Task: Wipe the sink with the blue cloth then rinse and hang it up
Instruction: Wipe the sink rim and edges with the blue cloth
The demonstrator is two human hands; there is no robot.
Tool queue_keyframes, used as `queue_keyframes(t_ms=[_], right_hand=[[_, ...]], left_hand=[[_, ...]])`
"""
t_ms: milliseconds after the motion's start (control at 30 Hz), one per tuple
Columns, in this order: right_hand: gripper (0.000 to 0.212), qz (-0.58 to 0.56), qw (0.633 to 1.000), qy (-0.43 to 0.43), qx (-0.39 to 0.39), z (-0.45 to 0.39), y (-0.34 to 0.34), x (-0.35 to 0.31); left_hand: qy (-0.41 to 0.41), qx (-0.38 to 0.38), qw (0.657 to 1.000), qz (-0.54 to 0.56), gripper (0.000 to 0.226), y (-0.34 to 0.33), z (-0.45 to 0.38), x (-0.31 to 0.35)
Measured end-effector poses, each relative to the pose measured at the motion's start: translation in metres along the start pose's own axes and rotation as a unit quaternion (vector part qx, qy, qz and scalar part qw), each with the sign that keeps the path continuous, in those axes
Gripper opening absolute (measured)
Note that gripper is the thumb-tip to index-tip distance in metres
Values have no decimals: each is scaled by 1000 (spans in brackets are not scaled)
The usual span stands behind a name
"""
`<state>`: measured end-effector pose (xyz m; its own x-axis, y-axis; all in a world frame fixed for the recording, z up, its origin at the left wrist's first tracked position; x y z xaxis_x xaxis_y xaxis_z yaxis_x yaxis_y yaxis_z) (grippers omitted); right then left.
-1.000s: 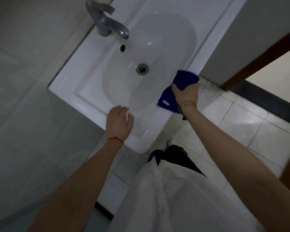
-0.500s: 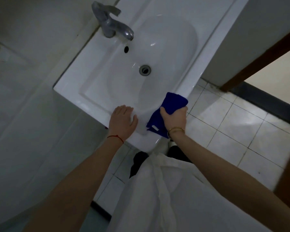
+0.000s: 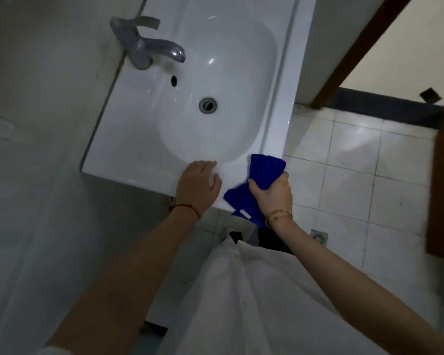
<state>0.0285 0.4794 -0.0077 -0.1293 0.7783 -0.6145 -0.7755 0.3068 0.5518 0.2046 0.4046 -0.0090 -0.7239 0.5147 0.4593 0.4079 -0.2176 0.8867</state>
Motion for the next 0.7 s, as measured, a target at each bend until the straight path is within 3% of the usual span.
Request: queue_keyframes(t_ms=[267, 500, 700], right_hand=[[63, 13, 999, -6, 51, -55, 10, -59], [66, 30, 997, -21, 74, 2, -12, -7], [69, 69, 994, -17, 77, -39, 0, -45]], left_hand=[[3, 4, 1000, 10, 41, 1, -1, -1], [12, 4, 1000, 26, 42, 1, 0, -2], [5, -7, 1000, 26, 41, 2, 0, -1]])
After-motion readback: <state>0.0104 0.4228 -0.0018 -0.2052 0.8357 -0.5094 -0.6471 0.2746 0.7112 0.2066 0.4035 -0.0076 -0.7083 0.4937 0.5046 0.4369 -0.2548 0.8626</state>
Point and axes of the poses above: each hand's wrist, its own z-axis away from the middle knuckle, its own y-axis out of the back of the hand, x = y × z, the point moved 1 cm from there along -z, towards the middle knuckle, and after that the axes turned 10 degrees about -y, right-handed, at the moved point
